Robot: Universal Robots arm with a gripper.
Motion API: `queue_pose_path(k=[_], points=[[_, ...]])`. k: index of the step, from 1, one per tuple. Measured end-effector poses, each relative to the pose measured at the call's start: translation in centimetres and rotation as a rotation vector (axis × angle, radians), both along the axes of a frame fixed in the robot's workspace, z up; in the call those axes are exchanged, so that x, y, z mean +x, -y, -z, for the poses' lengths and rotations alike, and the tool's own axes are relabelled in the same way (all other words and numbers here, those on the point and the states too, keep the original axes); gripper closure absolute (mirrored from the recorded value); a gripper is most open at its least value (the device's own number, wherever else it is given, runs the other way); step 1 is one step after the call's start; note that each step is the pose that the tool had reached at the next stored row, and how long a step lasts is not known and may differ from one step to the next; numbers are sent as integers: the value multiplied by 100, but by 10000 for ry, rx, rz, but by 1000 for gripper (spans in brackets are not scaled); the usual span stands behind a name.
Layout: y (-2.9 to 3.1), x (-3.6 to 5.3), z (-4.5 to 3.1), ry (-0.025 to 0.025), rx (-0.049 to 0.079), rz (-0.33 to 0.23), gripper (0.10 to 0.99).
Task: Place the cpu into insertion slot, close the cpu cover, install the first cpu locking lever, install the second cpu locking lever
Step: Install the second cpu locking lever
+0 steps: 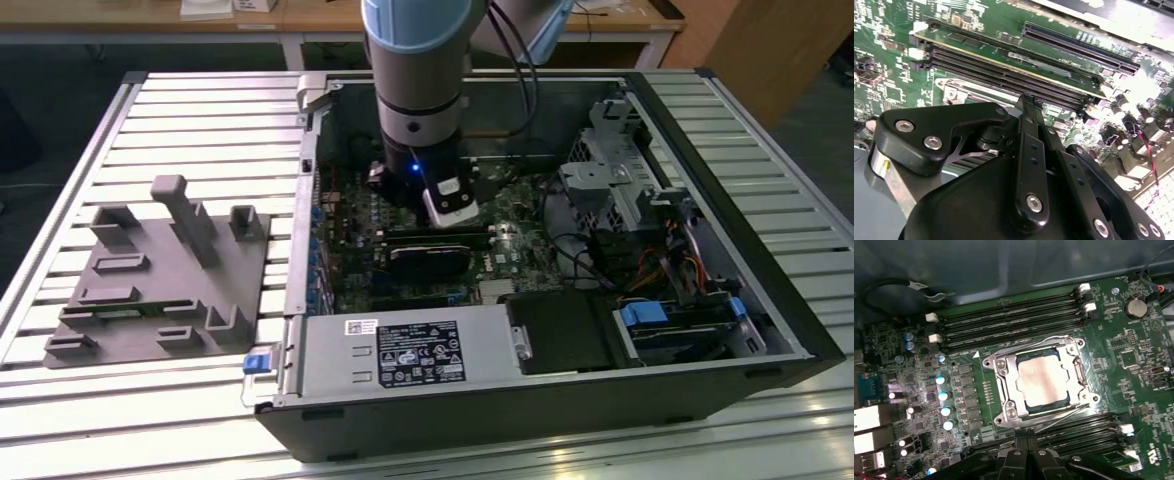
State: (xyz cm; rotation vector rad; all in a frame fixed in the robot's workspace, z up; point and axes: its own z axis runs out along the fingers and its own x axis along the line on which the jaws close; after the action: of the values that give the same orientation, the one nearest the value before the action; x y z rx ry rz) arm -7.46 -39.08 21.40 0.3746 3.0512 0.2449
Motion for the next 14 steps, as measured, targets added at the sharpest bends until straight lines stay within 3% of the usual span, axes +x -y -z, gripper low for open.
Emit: queue_pose_path(k=[5, 11, 14], points=[[30, -58, 28, -1, 235, 0, 980], [47, -106, 59, -1, 612, -1, 980], [50, -108, 95, 1, 698, 1, 980]])
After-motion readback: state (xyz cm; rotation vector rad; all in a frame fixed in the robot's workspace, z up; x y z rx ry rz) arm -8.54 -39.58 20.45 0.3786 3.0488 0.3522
